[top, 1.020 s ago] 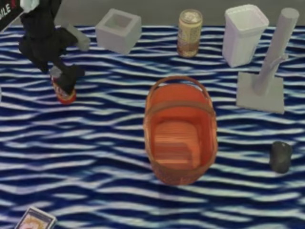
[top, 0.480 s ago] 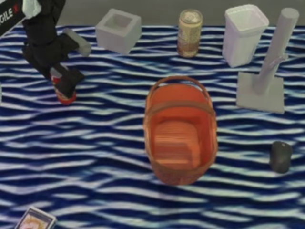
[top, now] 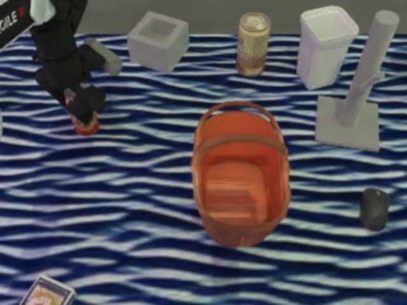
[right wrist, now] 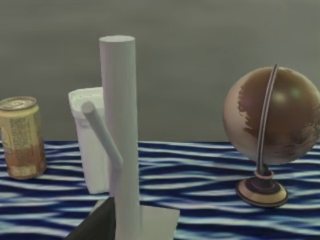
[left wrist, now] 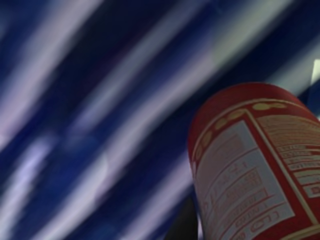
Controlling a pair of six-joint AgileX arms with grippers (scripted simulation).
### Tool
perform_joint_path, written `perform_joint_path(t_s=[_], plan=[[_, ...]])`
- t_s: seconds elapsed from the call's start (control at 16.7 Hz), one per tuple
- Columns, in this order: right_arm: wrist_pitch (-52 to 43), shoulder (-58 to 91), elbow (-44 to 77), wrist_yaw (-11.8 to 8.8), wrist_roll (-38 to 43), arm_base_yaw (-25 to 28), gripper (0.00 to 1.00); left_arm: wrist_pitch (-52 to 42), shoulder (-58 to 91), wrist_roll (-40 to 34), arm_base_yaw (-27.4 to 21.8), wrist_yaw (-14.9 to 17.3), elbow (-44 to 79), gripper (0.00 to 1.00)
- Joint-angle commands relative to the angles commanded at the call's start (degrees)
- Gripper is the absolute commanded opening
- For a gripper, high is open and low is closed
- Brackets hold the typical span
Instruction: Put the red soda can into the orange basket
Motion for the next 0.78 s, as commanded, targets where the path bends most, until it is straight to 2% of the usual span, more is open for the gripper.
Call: perform_joint_path(t_s=[0.12,0.18,0.78], plan=[[0.0,0.0,0.0,0.0,0.0,0.0,1.00,0.0,0.0,0.0,0.0,0.0,0.0,0.02],[0.0,0.0,0.0,0.0,0.0,0.0,1.00,0.0,0.0,0.0,0.0,0.0,0.0,0.00],[0.0,0.0,0.0,0.0,0.0,0.0,1.00,0.4,0.0,-0.1,0.0,0.3,-0.3,0.00]])
